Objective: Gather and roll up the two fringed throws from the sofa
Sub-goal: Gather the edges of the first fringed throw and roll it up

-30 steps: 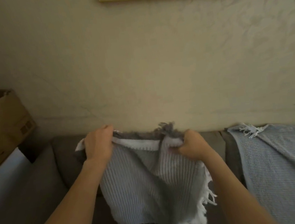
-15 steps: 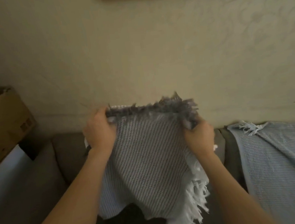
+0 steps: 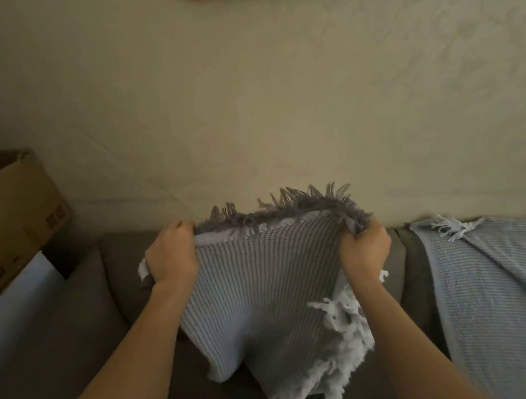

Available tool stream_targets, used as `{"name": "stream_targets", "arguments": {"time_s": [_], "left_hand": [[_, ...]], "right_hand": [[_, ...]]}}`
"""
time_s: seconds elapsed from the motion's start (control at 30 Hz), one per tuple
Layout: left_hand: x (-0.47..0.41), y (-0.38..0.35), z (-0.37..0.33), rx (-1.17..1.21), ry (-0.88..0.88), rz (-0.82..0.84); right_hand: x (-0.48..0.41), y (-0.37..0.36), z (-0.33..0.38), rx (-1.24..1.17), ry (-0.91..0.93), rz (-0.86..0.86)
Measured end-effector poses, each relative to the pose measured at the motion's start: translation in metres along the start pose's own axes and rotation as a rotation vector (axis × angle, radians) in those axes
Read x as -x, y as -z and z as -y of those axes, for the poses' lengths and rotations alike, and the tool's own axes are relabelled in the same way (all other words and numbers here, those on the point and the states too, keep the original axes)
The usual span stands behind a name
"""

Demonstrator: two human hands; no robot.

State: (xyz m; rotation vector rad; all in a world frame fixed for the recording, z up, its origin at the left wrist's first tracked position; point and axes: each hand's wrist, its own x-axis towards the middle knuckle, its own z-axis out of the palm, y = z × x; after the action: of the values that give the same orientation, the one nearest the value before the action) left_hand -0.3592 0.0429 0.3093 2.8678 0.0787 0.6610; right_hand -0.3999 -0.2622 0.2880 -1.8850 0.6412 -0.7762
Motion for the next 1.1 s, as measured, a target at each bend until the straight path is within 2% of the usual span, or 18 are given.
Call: {"name": "stream_targets", "arguments": {"time_s": [0.13,0.23,0.33,0.4,0.5,0.67,0.83,0.93,1.1], "left_hand": [[0.008,-0.011,0.001,-0.014,0.019,0.067],[0.007,-0.014,0.006,0.000,0.097,0.093],[0.009,-0.017,0.008,0.017,0.128,0.093],[0.010,-0.020,0.004,0.022,0.104,0.156],[0.011,-0.020,0.002,-0.007,0.123,0.263],[0.013,-0.024,0.006,-0.033,0.215,0.277],[0.016,-0.034,0.008,0.114,0.175,0.315],[0.022,-0.038,0.011,0.246,0.136,0.429],[0.047,-0.050,0.016,0.348,-0.011,0.867]], "right_hand": [[0.006,-0.003,0.006,-0.068,-0.024,-0.095],[0.004,0.001,0.005,-0.060,-0.047,-0.153],[0.003,0.004,0.000,-0.085,-0.169,-0.161],[0.004,0.004,-0.002,-0.094,-0.224,-0.138],[0.006,0.006,-0.007,-0.111,-0.216,-0.107],[0.006,0.015,-0.009,-0.026,-0.133,-0.103],[0.008,0.014,-0.001,-0.060,-0.081,-0.052],[0.016,0.010,0.007,-0.087,-0.007,0.043],[0.027,0.003,0.028,-0.135,0.151,0.115]]}}
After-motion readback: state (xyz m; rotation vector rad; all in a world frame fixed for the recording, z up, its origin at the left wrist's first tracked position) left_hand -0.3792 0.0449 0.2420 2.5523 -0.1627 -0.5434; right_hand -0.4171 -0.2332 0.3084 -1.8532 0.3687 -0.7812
